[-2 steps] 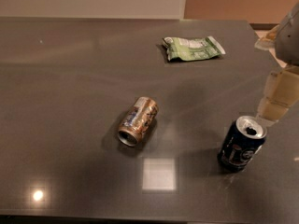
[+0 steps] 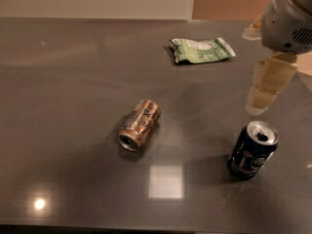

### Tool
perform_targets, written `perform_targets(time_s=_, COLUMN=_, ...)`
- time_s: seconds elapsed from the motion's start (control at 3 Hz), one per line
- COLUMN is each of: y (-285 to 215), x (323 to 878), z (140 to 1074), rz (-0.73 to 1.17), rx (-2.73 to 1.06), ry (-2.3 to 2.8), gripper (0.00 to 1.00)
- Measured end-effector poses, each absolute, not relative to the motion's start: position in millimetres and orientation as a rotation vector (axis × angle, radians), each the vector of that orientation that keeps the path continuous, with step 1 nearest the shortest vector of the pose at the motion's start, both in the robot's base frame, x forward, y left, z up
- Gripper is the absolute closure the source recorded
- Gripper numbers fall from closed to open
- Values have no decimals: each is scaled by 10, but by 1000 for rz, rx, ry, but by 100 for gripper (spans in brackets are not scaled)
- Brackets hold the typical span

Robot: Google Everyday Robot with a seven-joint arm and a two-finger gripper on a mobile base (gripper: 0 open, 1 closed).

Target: Place orange can upright

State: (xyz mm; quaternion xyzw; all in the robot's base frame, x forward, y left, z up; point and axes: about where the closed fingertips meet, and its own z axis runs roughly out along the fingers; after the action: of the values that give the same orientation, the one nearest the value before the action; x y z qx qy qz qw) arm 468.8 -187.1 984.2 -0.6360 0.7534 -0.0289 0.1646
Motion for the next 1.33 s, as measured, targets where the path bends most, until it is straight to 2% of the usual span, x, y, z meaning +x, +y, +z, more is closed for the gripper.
perform_targets(time_s=0.67, y=-978, x=4965, z=9728, rz=-46, rx=-2108, ry=1819, gripper=0)
perform_targets(time_s=1.33, y=-347, x=5082, z=9479, rz=-2, rx=-2374, ry=1513, gripper=0)
